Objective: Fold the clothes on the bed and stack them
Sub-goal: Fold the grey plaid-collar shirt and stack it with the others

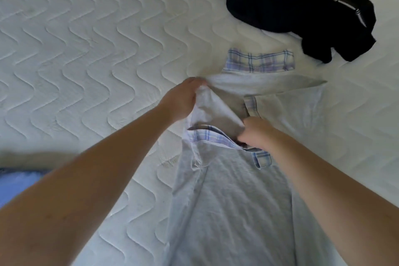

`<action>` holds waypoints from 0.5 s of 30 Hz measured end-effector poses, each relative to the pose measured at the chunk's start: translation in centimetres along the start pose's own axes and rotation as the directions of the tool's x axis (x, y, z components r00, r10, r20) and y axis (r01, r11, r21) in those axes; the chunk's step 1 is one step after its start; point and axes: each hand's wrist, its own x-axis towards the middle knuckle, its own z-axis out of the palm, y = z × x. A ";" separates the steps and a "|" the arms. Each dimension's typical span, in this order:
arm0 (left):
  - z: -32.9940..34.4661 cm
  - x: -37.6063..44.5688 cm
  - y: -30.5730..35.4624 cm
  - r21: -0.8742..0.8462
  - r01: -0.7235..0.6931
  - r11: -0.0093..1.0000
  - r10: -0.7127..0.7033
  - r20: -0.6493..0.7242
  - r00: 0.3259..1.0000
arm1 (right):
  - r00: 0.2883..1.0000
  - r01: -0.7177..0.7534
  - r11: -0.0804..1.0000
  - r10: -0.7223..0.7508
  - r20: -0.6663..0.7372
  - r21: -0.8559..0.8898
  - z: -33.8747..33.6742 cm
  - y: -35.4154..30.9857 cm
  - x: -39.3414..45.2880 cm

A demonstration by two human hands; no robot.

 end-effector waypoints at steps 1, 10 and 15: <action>-0.2 1.1 -0.1 0.078 -0.063 0.995 0.057 0.083 0.995 | 0.999 0.017 0.996 -0.020 -0.036 -0.092 0.3 0.0 -0.4; -3.7 7.8 2.0 0.583 -0.336 0.740 -0.025 0.522 0.852 | 0.996 0.090 0.979 -0.088 -0.020 0.181 -3.0 1.4 -2.5; -4.5 8.6 0.5 0.387 -0.155 0.909 -0.052 0.474 0.879 | 0.976 -0.079 0.754 -0.074 0.204 0.652 -5.2 2.9 -1.7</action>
